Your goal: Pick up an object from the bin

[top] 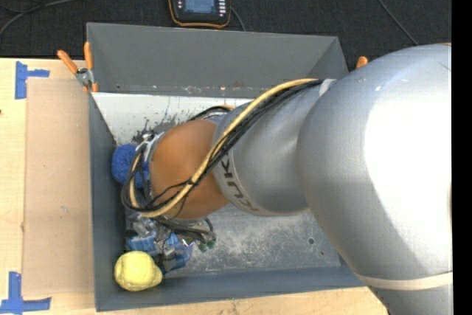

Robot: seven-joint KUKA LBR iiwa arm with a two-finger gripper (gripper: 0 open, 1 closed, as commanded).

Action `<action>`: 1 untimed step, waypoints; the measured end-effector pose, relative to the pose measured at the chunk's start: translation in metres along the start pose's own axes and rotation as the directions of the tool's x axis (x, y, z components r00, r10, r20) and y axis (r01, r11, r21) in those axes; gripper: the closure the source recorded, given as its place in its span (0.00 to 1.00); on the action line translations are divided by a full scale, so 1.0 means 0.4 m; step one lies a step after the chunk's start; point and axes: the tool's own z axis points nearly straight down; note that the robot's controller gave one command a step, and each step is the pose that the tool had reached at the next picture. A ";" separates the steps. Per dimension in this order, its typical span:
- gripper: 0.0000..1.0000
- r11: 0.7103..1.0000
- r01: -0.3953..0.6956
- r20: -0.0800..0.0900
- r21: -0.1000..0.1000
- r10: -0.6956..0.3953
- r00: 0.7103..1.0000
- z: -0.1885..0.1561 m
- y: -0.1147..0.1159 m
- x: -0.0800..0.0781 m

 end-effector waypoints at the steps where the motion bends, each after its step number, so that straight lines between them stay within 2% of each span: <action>1: 1.00 1.000 0.002 0.011 0.005 -0.002 1.000 -0.001 0.004 0.007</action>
Offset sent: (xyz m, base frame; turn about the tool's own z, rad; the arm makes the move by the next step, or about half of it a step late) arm -0.0212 -0.0001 0.0088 -0.1258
